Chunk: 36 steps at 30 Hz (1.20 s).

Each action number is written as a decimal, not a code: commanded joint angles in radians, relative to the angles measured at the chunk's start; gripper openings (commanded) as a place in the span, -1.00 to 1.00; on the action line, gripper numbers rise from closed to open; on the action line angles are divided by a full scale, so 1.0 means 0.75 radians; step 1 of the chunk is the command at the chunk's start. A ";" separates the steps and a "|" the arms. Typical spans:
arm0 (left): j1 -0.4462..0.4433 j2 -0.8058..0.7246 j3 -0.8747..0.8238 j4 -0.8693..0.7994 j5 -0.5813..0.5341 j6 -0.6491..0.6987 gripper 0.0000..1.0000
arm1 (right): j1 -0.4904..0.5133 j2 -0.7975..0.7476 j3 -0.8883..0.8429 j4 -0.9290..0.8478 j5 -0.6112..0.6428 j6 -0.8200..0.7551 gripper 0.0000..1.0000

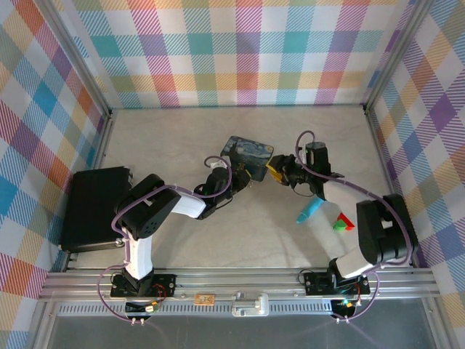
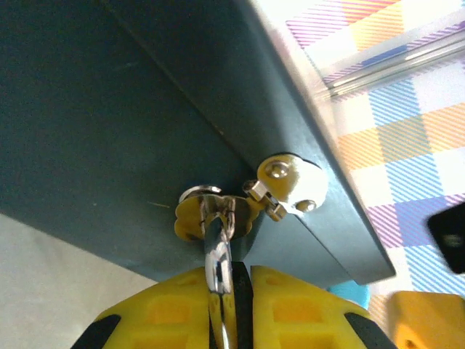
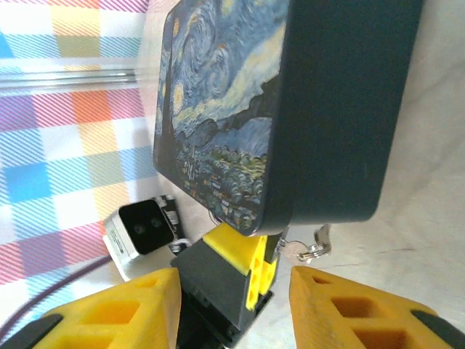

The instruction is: Unlock a padlock with a key

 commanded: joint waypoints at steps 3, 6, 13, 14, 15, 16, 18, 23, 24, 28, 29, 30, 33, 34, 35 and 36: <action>-0.009 0.039 0.016 -0.048 0.006 0.020 -1.00 | 0.002 -0.121 0.077 -0.434 0.217 -0.455 -0.08; -0.009 0.040 0.006 -0.066 0.001 0.003 -1.00 | 0.015 -0.139 0.110 -0.531 0.255 -0.559 -0.04; -0.006 -0.029 -0.070 -0.097 -0.014 -0.026 -0.34 | 0.125 -0.116 0.203 -0.636 0.334 -0.673 0.07; -0.004 -0.053 -0.093 -0.106 -0.015 -0.031 -0.29 | 0.152 -0.111 0.214 -0.643 0.353 -0.682 0.09; -0.001 -0.083 -0.114 -0.115 -0.018 -0.034 -0.24 | 0.180 -0.106 0.227 -0.647 0.376 -0.695 0.10; 0.000 -0.117 -0.136 -0.127 -0.018 -0.032 -0.19 | 0.206 -0.100 0.238 -0.654 0.396 -0.702 0.11; 0.013 -0.213 -0.181 -0.202 -0.030 -0.035 -0.06 | 0.266 -0.082 0.266 -0.665 0.436 -0.725 0.13; 0.084 -0.495 -0.261 -0.471 -0.066 -0.014 0.02 | 0.419 0.021 0.363 -0.723 0.555 -0.809 0.13; 0.109 -0.548 -0.262 -0.543 -0.062 -0.006 0.04 | 0.448 0.049 0.386 -0.736 0.583 -0.829 0.14; 0.207 -0.703 -0.226 -0.779 -0.030 0.054 0.12 | 0.551 0.163 0.485 -0.781 0.696 -0.938 0.13; 0.229 -0.728 -0.214 -0.816 -0.018 0.069 0.12 | 0.577 0.201 0.516 -0.796 0.722 -0.968 0.13; 0.251 -0.747 -0.205 -0.840 -0.005 0.081 0.12 | 0.597 0.235 0.548 -0.810 0.753 -1.004 0.13; 0.306 -0.776 -0.206 -0.844 0.032 0.084 0.12 | 0.632 0.359 0.638 -0.855 0.844 -1.073 0.15; 0.318 -0.779 -0.211 -0.833 0.041 0.080 0.12 | 0.634 0.395 0.666 -0.869 0.863 -1.089 0.19; 0.326 -0.784 -0.218 -0.819 0.048 0.076 0.12 | 0.636 0.435 0.700 -0.890 0.885 -1.100 0.23; 0.332 -0.788 -0.223 -0.806 0.054 0.072 0.12 | 0.640 0.472 0.729 -0.907 0.914 -1.111 0.25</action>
